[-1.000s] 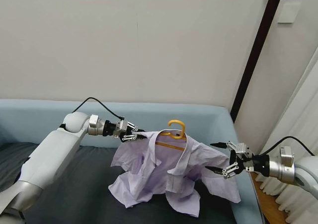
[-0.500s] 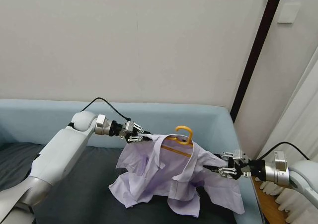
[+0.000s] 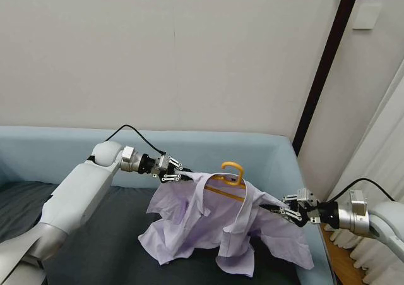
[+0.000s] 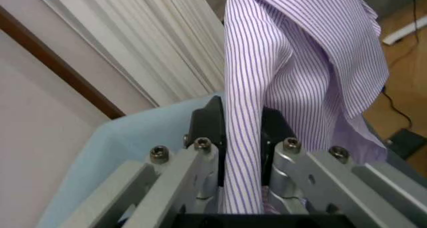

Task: Pick up the clothes from the sofa and hang them on the clothes hanger.

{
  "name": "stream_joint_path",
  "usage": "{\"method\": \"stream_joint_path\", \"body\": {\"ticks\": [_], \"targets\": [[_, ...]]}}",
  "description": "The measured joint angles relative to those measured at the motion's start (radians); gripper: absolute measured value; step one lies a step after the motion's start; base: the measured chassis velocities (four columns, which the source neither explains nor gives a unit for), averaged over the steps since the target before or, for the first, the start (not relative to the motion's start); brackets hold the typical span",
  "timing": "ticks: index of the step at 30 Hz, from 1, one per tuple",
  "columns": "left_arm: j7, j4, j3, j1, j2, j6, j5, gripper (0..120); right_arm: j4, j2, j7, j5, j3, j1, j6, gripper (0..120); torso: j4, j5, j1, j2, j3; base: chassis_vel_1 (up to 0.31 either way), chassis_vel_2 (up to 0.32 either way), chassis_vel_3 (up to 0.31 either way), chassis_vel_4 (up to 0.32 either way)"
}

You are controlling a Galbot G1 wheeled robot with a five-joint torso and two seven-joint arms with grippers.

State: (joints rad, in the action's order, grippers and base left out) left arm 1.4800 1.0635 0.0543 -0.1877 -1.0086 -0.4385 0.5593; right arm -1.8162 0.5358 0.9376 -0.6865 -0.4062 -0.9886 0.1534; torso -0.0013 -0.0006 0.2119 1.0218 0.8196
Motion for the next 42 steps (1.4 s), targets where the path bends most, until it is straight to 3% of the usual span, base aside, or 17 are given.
{"method": "stream_joint_path", "body": {"ticks": [5, 7, 8, 11, 13, 18, 25, 28, 29, 31, 32, 33, 34, 37, 42], "targets": [[-0.033, -0.033, -0.003, 0.005, 0.019, -0.013, 0.149, 33, -0.034, -0.044, -0.102, -0.121, -0.021, 0.021, 0.038, 4, 0.0000, -0.0001, 0.000, 0.000, 0.000, 0.000, 0.000, 0.000, 0.000], [-0.044, -0.035, -0.003, 0.005, 0.023, -0.013, 0.184, 34, -0.040, -0.052, -0.122, -0.144, -0.022, 0.027, 0.043, 4, 0.0000, -0.0002, 0.000, 0.000, 0.000, 0.000, 0.000, 0.000, 0.000], [-0.089, -0.033, 0.002, 0.001, 0.040, -0.003, 0.283, 43, -0.055, -0.077, -0.182, -0.206, -0.023, 0.050, 0.064, 4, 0.0001, 0.0000, 0.000, 0.000, 0.000, 0.000, 0.000, 0.000, 0.000], [-0.194, -0.005, 0.007, -0.029, 0.061, 0.014, 0.408, 56, -0.081, -0.115, -0.262, -0.291, -0.027, 0.102, 0.117, 3, 0.0004, -0.0001, 0.000, 0.000, 0.000, 0.000, 0.000, 0.000, 0.000], [-0.222, 0.005, 0.005, -0.042, 0.063, 0.014, 0.425, 60, -0.087, -0.123, -0.281, -0.304, -0.028, 0.120, 0.132, 1, 0.0003, 0.0000, 0.000, 0.000, 0.000, 0.000, 0.000, 0.000, 0.000], [-0.434, 0.093, -0.016, -0.167, 0.060, -0.019, 0.479, 81, -0.096, -0.196, -0.340, -0.321, -0.020, 0.238, 0.224, 1, 0.0002, -0.0003, 0.000, 0.000, 0.000, 0.000, 0.000, 0.000, 0.000], [-0.581, 0.160, -0.037, -0.252, 0.013, -0.043, 0.478, 99, -0.097, -0.246, -0.394, -0.301, -0.008, 0.290, 0.267, 1, -0.0002, -0.0001, 0.000, 0.000, 0.000, 0.000, 0.000, 0.000, 0.000], [-0.826, 0.241, -0.043, -0.311, -0.037, -0.049, 0.429, 100, -0.117, -0.233, -0.478, -0.277, -0.010, 0.297, 0.281, 1, -0.0001, 0.0002, 0.000, 0.000, 0.000, 0.000, 0.000, 0.000, 0.000], [-0.826, 0.241, -0.043, -0.311, -0.037, -0.049, 0.429, 100, -0.117, -0.233, -0.478, -0.277, -0.010, 0.297, 0.281, 1, -0.0001, 0.0002, 0.000, 0.000, 0.000, 0.000, 0.000, 0.000, 0.000], [-1.011, 0.310, -0.043, -0.354, -0.073, -0.046, 0.392, 100, -0.129, -0.199, -0.536, -0.258, -0.011, 0.284, 0.275, 1, -0.0001, -0.0001, 0.000, 0.000, 0.000, 0.000, 0.000, 0.000, 0.000], [-1.049, 0.326, -0.044, -0.364, -0.081, -0.043, 0.381, 100, -0.129, -0.190, -0.542, -0.252, -0.011, 0.280, 0.271, 1, 0.0000, 0.0001, 0.000, 0.000, 0.000, 0.000, 0.000, 0.000, 0.000], [-1.227, 0.383, -0.045, -0.403, -0.113, -0.025, 0.343, 100, -0.119, -0.142, -0.553, -0.203, -0.006, 0.265, 0.245, 1, 0.0000, 0.0003, 0.000, 0.000, 0.000, 0.000, 0.000, 0.000, 0.000], [-1.227, 0.383, -0.045, -0.403, -0.113, -0.025, 0.343, 100, -0.119, -0.142, -0.553, -0.203, -0.006, 0.265, 0.245, 1, 0.0000, 0.0003, 0.000, 0.000, 0.000, 0.000, 0.000, 0.000, 0.000], [-1.457, 0.441, -0.047, -0.466, -0.163, -0.004, 0.288, 100, -0.080, -0.055, -0.556, -0.123, 0.024, 0.238, 0.200, 1, 0.0000, 0.0004, 0.000, 0.000, 0.000, 0.000, 0.000, 0.000, 0.000], [-1.549, 0.473, -0.056, -0.536, -0.204, -0.005, 0.171, 100, 0.005, 0.041, -0.546, -0.045, 0.104, 0.240, 0.160, 1, 0.0000, 0.0003, 0.000, 0.000, 0.000, 0.000, 0.000, 0.000, 0.000]]}}
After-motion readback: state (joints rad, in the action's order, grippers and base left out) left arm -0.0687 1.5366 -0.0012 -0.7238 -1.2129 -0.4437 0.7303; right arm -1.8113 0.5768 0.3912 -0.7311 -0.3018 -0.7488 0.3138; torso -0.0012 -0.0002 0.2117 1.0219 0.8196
